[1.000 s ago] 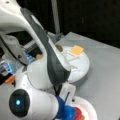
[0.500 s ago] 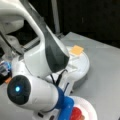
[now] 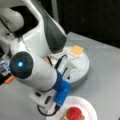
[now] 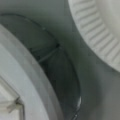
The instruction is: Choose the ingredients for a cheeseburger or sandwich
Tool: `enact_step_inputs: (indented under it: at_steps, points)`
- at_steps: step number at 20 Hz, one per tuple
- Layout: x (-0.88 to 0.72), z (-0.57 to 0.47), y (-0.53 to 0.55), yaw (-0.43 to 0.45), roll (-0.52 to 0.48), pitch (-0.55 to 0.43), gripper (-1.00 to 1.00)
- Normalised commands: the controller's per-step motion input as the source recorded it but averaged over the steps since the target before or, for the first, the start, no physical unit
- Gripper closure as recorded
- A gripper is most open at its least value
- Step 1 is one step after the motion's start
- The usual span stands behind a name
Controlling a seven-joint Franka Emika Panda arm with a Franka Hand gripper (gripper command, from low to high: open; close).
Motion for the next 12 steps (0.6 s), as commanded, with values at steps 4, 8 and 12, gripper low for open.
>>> enact_step_inputs:
  at_steps: [4, 8, 12]
  points:
    - [-0.68, 0.03, 0.54, -0.121, -0.389, -0.095, -1.0]
    - [-0.59, -0.06, 0.46, -0.095, -0.377, -0.148, -1.0]
    - [-0.46, -0.07, 0.4, -0.095, -0.358, -0.154, -1.0]
